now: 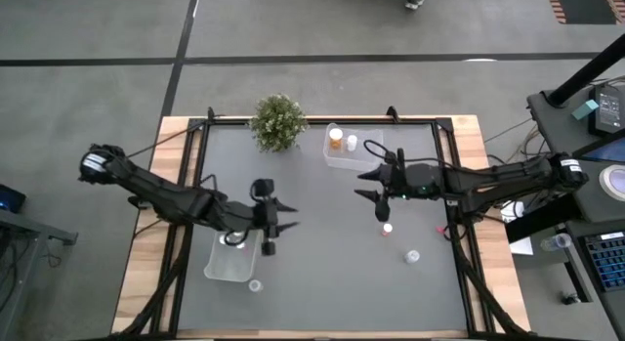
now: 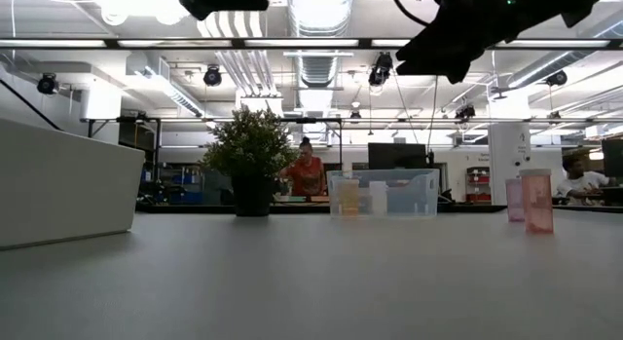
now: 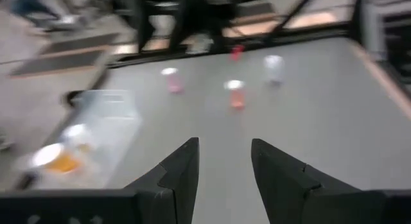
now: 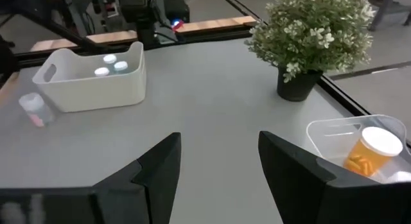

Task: Pick and place medicine bottles into bin by pill shape (circle, oval)
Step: Put the left white capsule bottle into the transparent bin

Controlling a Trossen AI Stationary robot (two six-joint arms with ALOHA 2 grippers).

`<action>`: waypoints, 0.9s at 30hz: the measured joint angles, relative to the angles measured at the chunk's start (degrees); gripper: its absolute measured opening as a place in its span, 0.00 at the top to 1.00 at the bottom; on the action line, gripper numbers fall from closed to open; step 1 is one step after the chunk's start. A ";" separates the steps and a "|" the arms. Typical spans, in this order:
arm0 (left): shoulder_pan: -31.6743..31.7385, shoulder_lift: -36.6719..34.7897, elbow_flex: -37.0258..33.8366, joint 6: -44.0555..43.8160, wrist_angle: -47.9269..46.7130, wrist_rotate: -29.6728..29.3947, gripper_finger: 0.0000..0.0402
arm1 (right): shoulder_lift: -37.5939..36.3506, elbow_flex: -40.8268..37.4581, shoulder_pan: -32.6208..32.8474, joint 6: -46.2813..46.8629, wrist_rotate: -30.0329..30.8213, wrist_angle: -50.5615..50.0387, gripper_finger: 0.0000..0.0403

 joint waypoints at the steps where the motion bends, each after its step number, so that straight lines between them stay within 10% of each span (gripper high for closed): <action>1: -0.37 1.15 1.16 0.03 -0.87 1.44 0.68 | -0.04 -0.21 0.16 0.02 0.01 0.42 0.50; 16: -8.33 24.10 28.55 -11.80 -50.22 20.69 0.68 | -0.22 -0.47 0.31 -1.33 0.01 0.39 0.50; 27: -13.30 30.03 36.73 -14.80 -57.08 25.74 0.65 | -0.20 -1.58 0.31 -1.60 -0.21 0.37 0.50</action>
